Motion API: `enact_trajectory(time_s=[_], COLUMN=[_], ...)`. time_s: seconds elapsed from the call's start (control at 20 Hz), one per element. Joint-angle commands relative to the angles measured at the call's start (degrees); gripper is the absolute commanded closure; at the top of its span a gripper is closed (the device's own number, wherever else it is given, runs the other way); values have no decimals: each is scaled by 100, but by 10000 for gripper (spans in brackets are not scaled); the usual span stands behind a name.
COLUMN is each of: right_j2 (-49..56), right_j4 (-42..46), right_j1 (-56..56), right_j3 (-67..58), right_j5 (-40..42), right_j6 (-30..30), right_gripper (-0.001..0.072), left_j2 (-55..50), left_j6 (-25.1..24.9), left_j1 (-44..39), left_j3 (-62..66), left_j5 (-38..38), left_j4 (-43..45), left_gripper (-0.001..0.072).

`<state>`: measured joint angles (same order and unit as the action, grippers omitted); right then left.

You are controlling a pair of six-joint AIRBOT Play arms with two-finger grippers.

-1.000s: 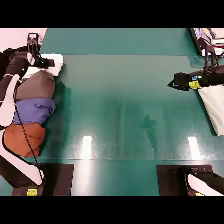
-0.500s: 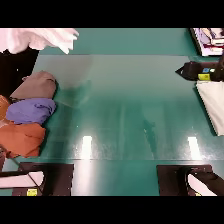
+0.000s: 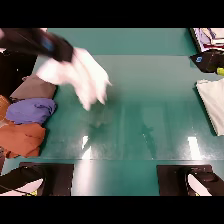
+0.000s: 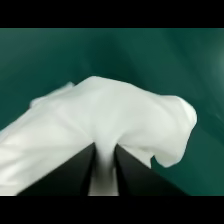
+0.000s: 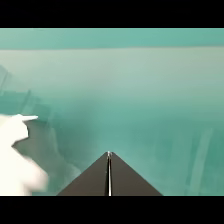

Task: Fold the shirts.

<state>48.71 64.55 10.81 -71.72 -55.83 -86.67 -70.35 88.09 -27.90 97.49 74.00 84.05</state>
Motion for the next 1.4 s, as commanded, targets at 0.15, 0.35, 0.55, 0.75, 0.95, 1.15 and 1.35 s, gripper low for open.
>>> enact_trajectory(time_s=[0.15, 0.35, 0.55, 0.75, 0.95, 1.15, 1.35], right_j2=[-227, -236, -236, -236, -153, 190, 496], right_j4=[-9, -9, -9, -7, 7, -17, -59], right_j1=[-2, -2, -2, -2, -4, 4, 7], right_j3=[-7, -7, -4, -4, -2, -4, -4], right_j5=[-33, -262, -317, -446, -761, -1058, -1169], right_j6=[17, 17, 17, 17, 17, 15, 15], right_gripper=[697, 698, 698, 698, 698, 697, 697], left_j2=[-74, -33, -496, -1521, -2470, -2800, -2830], left_j6=[42, 201, 227, 144, -238, -455, -455], left_j1=[-1239, -225, 1108, 1808, 1840, 1840, 1840], left_j3=[-1884, -1788, -1792, -1790, -1786, -1766, -1762], left_j5=[-835, -857, -1071, -1434, -1768, -2424, -2745], left_j4=[-223, 422, -549, -1497, -2074, -2597, -2599], left_gripper=[135, 135, 135, 135, 135, 136, 137])
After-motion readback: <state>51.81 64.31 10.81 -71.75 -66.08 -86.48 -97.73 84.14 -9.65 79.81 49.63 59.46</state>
